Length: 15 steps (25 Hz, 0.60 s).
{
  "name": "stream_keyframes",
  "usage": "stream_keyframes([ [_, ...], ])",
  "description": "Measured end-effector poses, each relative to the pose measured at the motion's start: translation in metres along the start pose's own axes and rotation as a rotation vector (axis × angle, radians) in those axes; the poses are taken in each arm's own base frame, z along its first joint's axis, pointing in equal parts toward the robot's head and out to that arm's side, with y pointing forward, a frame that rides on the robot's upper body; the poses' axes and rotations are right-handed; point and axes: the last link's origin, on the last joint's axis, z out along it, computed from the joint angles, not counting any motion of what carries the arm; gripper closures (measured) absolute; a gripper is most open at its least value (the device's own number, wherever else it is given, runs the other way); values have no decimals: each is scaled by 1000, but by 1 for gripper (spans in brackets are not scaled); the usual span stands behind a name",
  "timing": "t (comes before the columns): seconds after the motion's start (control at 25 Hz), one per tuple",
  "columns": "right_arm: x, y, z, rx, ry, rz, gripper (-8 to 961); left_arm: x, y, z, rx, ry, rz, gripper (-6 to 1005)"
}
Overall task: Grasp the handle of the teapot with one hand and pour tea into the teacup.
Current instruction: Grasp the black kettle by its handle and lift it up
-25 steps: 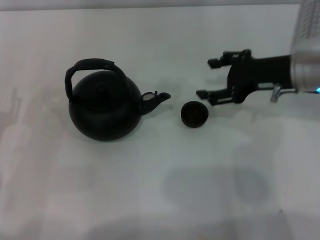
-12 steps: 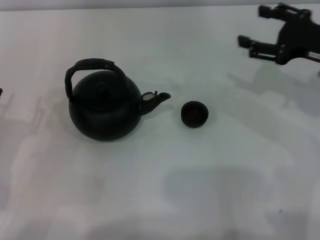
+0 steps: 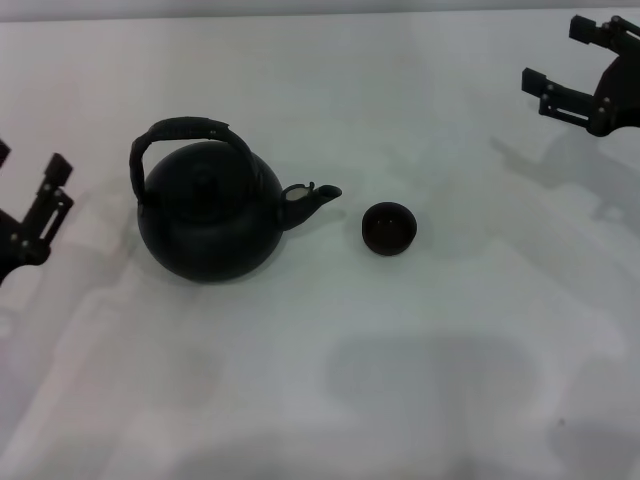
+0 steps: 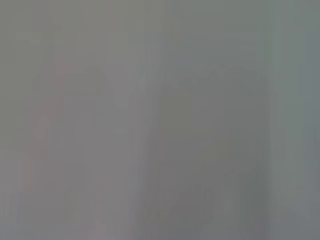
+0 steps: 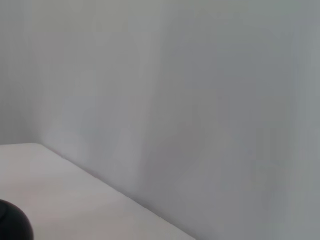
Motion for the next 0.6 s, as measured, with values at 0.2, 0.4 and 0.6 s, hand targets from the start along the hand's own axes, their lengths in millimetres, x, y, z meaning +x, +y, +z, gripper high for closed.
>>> stream_keyframes([
  [0.2,5,1,-1,4,8,14,105,-5,3,13,-86,-52,-35,317],
  [0.4,7,1,-2,7,11,19,107,-8,3,22,-150,-98,-57,317],
  [0.6,7,1,-3,8,11,19,109,-10,3,26,-163,-125,-69,318],
])
